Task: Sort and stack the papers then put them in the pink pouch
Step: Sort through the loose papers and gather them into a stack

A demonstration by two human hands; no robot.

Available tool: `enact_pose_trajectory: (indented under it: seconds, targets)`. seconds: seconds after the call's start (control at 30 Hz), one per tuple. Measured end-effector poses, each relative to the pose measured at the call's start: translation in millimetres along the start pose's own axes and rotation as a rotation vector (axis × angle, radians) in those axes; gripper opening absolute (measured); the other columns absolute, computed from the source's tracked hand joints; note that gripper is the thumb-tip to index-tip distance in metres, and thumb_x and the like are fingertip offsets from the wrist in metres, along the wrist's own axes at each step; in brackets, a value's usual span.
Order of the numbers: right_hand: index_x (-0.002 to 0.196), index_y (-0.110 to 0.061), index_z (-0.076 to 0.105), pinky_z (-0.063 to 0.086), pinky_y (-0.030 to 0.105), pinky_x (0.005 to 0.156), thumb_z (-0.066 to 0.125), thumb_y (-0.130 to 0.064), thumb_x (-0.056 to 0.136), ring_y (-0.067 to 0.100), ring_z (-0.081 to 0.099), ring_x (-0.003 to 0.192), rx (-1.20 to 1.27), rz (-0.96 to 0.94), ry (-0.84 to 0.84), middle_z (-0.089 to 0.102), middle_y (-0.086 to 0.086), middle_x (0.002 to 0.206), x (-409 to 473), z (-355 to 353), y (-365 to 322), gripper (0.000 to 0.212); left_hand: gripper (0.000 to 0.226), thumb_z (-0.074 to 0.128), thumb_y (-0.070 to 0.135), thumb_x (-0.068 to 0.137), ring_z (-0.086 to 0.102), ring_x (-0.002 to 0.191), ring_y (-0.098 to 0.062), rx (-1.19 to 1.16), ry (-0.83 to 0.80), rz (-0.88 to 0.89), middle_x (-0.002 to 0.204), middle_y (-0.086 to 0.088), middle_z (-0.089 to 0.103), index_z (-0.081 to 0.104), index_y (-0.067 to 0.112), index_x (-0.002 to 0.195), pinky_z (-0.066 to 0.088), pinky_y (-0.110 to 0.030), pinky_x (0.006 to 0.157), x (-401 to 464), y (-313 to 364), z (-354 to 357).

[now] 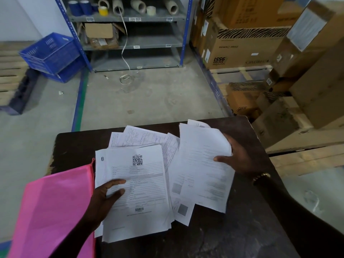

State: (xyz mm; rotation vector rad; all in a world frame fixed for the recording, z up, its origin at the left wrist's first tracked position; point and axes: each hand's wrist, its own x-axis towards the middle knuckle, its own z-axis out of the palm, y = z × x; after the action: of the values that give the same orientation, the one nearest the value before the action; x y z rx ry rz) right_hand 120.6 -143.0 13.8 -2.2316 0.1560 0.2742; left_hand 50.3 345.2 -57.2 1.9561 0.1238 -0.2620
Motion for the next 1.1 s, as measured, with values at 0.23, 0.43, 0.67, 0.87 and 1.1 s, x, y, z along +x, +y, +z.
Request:
enact_pose_trajectory:
  seconds: [0.23,0.43,0.67,0.87,1.1]
  targets:
    - [0.159,-0.057,0.011,0.053,0.032,0.103,0.091,-0.024,0.081,-0.001,0.051,0.137,0.010,-0.120,-0.066,0.047,-0.025,0.154,-13,-53,-49,0.116,0.028,0.074,0.012,0.090,0.058,0.114,0.015,-0.001,0.003,0.024,0.116,0.027,0.071,0.073,0.026,0.114,0.043,-0.014,0.093,0,-1,1]
    - [0.164,-0.048,0.001,0.034,0.033,0.126,0.076,-0.053,0.090,0.001,0.036,0.149,-0.461,-0.296,-0.044,0.035,-0.013,0.167,-19,-27,-69,0.106,0.027,0.076,0.012,0.088,0.058,0.118,0.012,0.017,0.007,0.047,0.122,0.028,0.069,0.074,0.022,0.114,0.043,0.001,0.092,2,-2,-1]
    - [0.158,-0.057,0.018,0.013,0.009,0.119,0.021,-0.085,0.092,0.001,0.024,0.156,-0.385,-0.404,-0.094,0.018,-0.003,0.175,-4,32,-37,0.072,0.029,0.077,0.008,0.088,0.062,0.117,0.007,0.002,0.015,0.032,0.121,0.026,0.070,0.075,0.022,0.113,0.045,-0.002,0.094,4,-7,-2]
    - [0.124,-0.017,0.078,0.029,0.007,0.118,0.069,-0.004,0.097,-0.006,0.023,0.155,-0.313,-0.497,0.046,0.028,0.017,0.169,4,39,-15,0.031,0.028,0.076,0.008,0.088,0.061,0.115,0.012,-0.026,0.014,0.021,0.119,0.029,0.069,0.075,0.023,0.113,0.044,-0.003,0.095,4,-7,-1]
    - [0.110,-0.045,0.078,0.046,0.033,0.118,0.073,-0.016,0.094,0.013,0.052,0.144,0.003,-0.273,0.049,0.052,0.004,0.159,-13,31,-39,0.033,0.028,0.076,0.008,0.089,0.061,0.115,0.012,-0.040,0.003,0.010,0.118,0.031,0.069,0.075,0.023,0.112,0.045,-0.001,0.092,5,-7,0]
